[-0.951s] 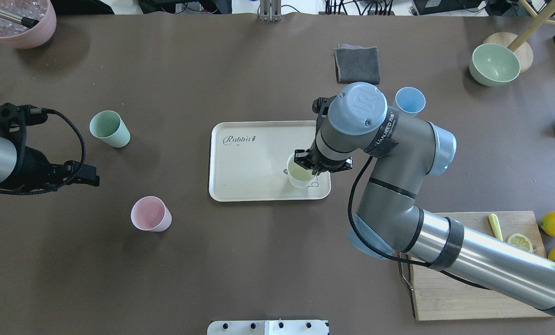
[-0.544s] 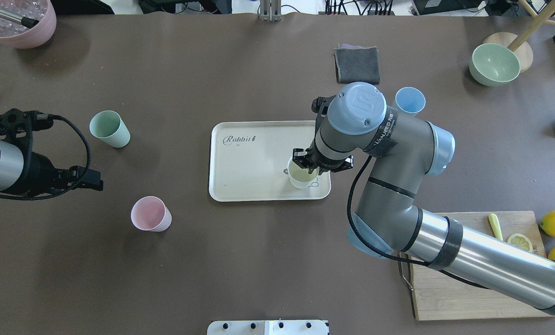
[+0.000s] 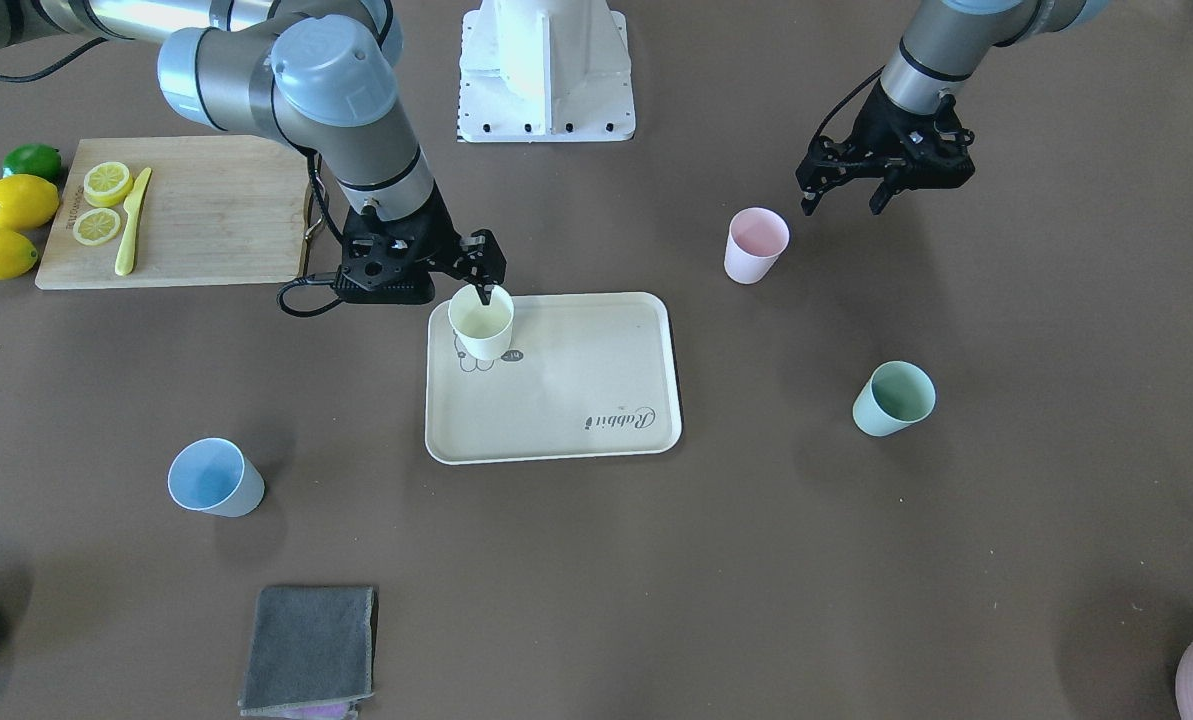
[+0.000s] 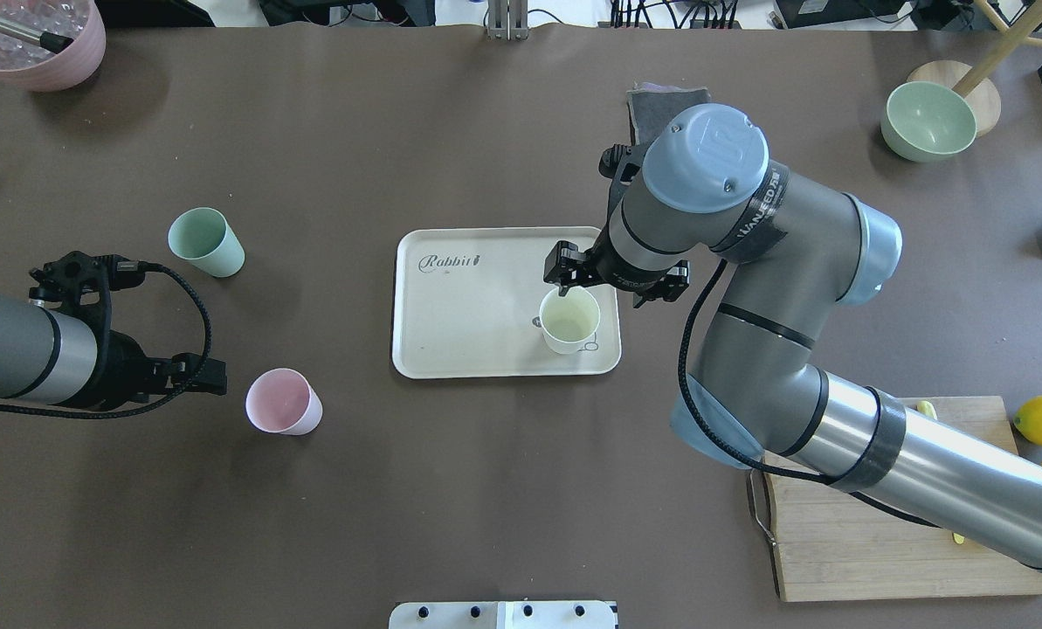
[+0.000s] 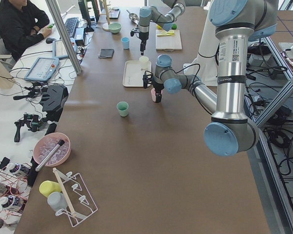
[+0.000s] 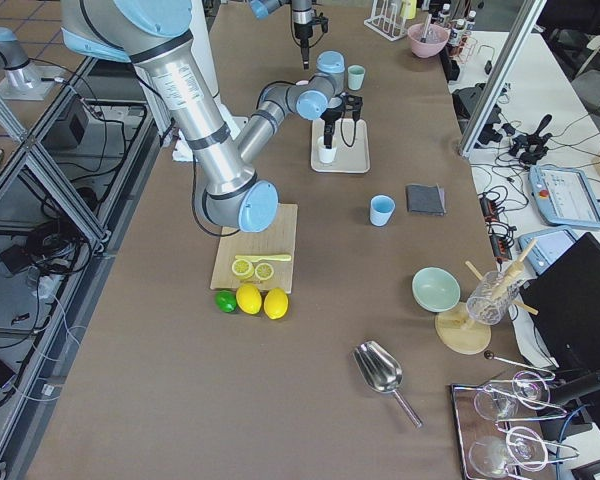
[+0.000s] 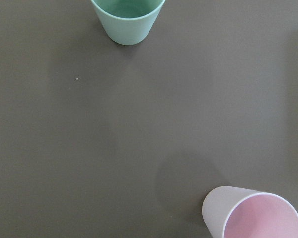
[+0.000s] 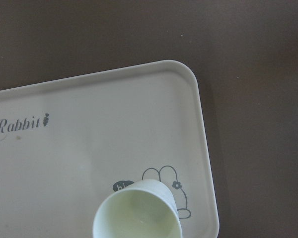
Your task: Place all cups on tray
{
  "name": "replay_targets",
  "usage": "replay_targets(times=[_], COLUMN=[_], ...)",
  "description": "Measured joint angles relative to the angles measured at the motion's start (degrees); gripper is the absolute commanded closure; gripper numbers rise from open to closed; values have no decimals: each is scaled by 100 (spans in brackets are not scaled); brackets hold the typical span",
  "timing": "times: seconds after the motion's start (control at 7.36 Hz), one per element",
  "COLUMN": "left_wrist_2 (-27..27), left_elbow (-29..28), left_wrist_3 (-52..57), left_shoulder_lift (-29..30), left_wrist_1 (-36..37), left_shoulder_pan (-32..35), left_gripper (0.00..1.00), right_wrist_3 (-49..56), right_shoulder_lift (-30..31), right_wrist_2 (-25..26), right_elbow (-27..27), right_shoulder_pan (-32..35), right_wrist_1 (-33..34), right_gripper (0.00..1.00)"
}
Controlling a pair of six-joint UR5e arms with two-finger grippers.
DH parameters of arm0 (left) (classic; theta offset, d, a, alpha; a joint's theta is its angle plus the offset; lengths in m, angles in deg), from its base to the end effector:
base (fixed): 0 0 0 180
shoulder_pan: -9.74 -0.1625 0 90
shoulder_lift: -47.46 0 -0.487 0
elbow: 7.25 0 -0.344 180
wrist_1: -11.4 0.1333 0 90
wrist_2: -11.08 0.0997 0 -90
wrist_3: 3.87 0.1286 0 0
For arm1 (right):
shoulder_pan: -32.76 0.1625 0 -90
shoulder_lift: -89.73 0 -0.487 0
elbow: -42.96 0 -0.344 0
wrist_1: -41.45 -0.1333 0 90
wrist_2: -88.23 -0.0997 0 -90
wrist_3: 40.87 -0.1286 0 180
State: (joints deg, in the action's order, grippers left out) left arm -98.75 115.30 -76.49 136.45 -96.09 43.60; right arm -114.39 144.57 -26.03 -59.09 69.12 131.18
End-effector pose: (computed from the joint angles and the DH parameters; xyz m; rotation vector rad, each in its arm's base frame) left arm 0.3165 -0.3203 0.4735 0.0735 0.9038 -0.1196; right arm -0.4902 -0.4608 0.3140 0.0059 -0.9078 0.1475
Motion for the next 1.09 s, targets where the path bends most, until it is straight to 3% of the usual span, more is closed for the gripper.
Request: replay_targets(times=[0.27,0.54,0.68,0.82,0.95,1.09], left_wrist_2=[115,220,295,334,353,393], left_elbow=[-278,-526,-623,-700,-755,-786], left_wrist_3=[-39,-49,-50,-49,-45,-47], left_shoulder_lift=[316,551,615,646,667,701], left_wrist_1=[0,-2,-10,-19,-23,-25], left_shoulder_pan=[-158,-308,-379,-459,-535,-615], left_gripper=[4,27,50,55,89,100], right_wrist_3=[33,49,76,125,171,216], right_shoulder_lift=[38,76,91,107,140,189], right_wrist_2=[-221,-332,-361,-414,-469,-499], right_elbow=[-331,-502,-561,-607,-652,-698], right_shoulder_pan=[193,349,434,540,638,722], right_wrist_1=[305,508,597,676,730,758], right_gripper=[0,0,0,0,0,0])
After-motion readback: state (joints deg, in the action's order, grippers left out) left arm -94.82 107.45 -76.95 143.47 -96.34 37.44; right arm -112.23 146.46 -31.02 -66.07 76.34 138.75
